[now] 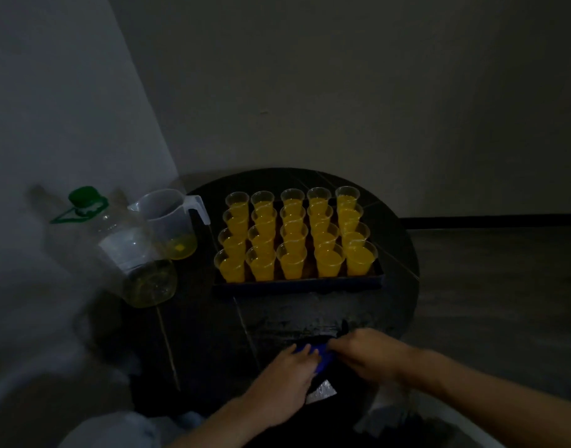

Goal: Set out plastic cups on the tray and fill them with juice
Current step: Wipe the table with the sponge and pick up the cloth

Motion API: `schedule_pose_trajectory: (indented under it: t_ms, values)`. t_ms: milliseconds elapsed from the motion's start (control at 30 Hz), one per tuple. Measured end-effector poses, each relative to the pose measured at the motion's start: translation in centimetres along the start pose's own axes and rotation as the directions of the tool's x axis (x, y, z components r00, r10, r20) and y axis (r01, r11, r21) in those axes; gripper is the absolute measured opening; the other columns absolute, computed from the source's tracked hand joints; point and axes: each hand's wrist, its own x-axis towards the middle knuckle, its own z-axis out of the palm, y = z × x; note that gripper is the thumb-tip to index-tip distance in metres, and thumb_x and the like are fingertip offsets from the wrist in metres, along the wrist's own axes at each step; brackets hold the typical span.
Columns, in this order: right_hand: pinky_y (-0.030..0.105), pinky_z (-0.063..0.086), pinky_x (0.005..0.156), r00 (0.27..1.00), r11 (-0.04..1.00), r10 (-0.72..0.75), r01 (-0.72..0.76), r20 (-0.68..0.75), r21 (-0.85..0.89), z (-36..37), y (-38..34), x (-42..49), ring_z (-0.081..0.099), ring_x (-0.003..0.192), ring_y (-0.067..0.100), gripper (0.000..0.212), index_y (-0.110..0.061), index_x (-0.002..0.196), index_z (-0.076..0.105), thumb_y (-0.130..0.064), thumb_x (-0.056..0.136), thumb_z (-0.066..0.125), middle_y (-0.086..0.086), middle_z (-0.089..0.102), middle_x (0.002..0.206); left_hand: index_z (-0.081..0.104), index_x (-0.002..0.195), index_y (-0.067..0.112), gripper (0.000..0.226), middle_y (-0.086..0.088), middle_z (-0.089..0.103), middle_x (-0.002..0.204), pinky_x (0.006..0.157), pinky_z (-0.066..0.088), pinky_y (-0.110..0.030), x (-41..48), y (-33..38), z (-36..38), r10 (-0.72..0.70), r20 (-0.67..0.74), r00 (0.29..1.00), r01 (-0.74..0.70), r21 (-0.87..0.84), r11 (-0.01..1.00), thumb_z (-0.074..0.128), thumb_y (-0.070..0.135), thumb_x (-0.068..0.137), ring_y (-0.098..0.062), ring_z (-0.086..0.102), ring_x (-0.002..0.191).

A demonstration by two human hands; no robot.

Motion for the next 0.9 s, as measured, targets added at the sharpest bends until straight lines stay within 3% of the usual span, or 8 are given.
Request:
schedule_pose_trajectory:
  t_ms: [67, 167, 233, 333, 433, 633, 767, 900]
  values:
    - [0.039, 0.050, 0.088, 1.000, 0.994, 0.000, -0.001, 0.014, 0.109, -2.2, 0.3, 0.5, 0.064, 0.098, 0.022, 0.023, -0.029, 0.117, 0.055, -0.028, 0.098, 0.043, 0.004, 0.067, 0.110, 0.063, 0.118, 0.010, 0.028, -0.016, 0.066, 0.120, 0.100, 0.047, -0.036, 0.4, -0.2, -2.8, -0.054, -0.054, 0.997, 0.040, -0.240, 0.970, 0.043, 0.022, 0.103, -0.028, 0.062, 0.110]
    - [0.039, 0.048, 0.095, 0.998, 0.975, 0.006, -0.021, 0.067, 0.219, -6.1, 0.9, 1.5, 0.059, 0.097, 0.007, 0.018, -0.041, 0.109, 0.056, -0.029, 0.102, 0.046, -0.011, 0.063, 0.106, 0.066, 0.105, 0.001, 0.022, -0.018, 0.069, 0.105, 0.079, 0.046, -0.025, 1.0, -0.6, -7.9, -0.062, 0.005, 0.998, 0.060, -0.384, 0.922, 0.050, 0.016, 0.104, -0.020, 0.063, 0.091]
    - [0.035, 0.049, 0.094, 0.996, 0.945, 0.012, -0.040, 0.086, 0.324, -9.3, 0.9, 1.9, 0.059, 0.100, 0.004, 0.021, -0.043, 0.108, 0.057, -0.026, 0.104, 0.045, -0.013, 0.061, 0.105, 0.067, 0.107, 0.003, 0.021, -0.015, 0.070, 0.103, 0.083, 0.049, -0.032, 1.4, -1.0, -11.2, -0.042, 0.046, 0.998, 0.059, -0.453, 0.890, 0.051, 0.015, 0.104, -0.017, 0.066, 0.088]
    - [0.029, 0.047, 0.090, 0.992, 0.902, 0.029, -0.079, 0.123, 0.425, -13.7, 1.1, 2.5, 0.058, 0.103, 0.007, 0.022, -0.025, 0.120, 0.059, -0.023, 0.104, 0.044, -0.007, 0.060, 0.111, 0.066, 0.113, 0.007, 0.020, -0.014, 0.069, 0.107, 0.086, 0.051, -0.034, 2.0, -1.5, -15.8, -0.022, 0.046, 0.999, 0.041, -0.493, 0.869, 0.049, 0.013, 0.104, -0.018, 0.067, 0.097]
    - [0.038, 0.048, 0.096, 0.993, 0.903, 0.037, -0.082, 0.115, 0.422, -17.6, 1.3, 3.5, 0.060, 0.104, 0.014, 0.022, -0.022, 0.119, 0.061, -0.023, 0.104, 0.045, -0.002, 0.061, 0.111, 0.063, 0.118, 0.007, 0.021, -0.012, 0.067, 0.112, 0.087, 0.050, -0.031, 2.9, -1.8, -20.2, -0.047, 0.051, 0.998, 0.065, -0.462, 0.884, 0.049, 0.014, 0.104, -0.019, 0.066, 0.103]
    - [0.036, 0.050, 0.093, 0.995, 0.889, 0.038, -0.076, 0.093, 0.452, -24.0, 1.7, 5.1, 0.061, 0.105, 0.014, 0.024, -0.027, 0.120, 0.061, -0.022, 0.104, 0.045, -0.002, 0.063, 0.113, 0.064, 0.121, 0.010, 0.022, -0.009, 0.069, 0.117, 0.102, 0.052, -0.046, 4.1, -2.2, -26.7, -0.086, 0.051, 0.995, 0.100, -0.455, 0.885, 0.051, 0.014, 0.103, -0.019, 0.067, 0.110]
    - [0.040, 0.053, 0.097, 0.994, 0.869, 0.024, -0.071, 0.103, 0.489, -27.8, 2.8, 6.8, 0.062, 0.110, 0.012, 0.023, -0.035, 0.113, 0.059, -0.020, 0.103, 0.045, -0.004, 0.062, 0.118, 0.065, 0.117, 0.014, 0.019, -0.006, 0.068, 0.116, 0.102, 0.052, -0.046, 5.3, -2.7, -30.9, -0.093, 0.048, 0.994, 0.105, -0.425, 0.899, 0.052, 0.013, 0.102, -0.018, 0.067, 0.109]
    - [0.042, 0.055, 0.096, 0.995, 0.859, 0.025, -0.069, 0.094, 0.508, -30.2, 3.8, 8.5, 0.067, 0.105, 0.012, 0.020, -0.028, 0.114, 0.063, -0.021, 0.102, 0.048, -0.003, 0.067, 0.115, 0.063, 0.124, 0.015, 0.025, -0.004, 0.067, 0.122, 0.100, 0.053, -0.040, 6.3, -3.6, -33.6, -0.109, 0.058, 0.992, 0.124, -0.433, 0.893, 0.052, 0.013, 0.102, -0.015, 0.066, 0.112]
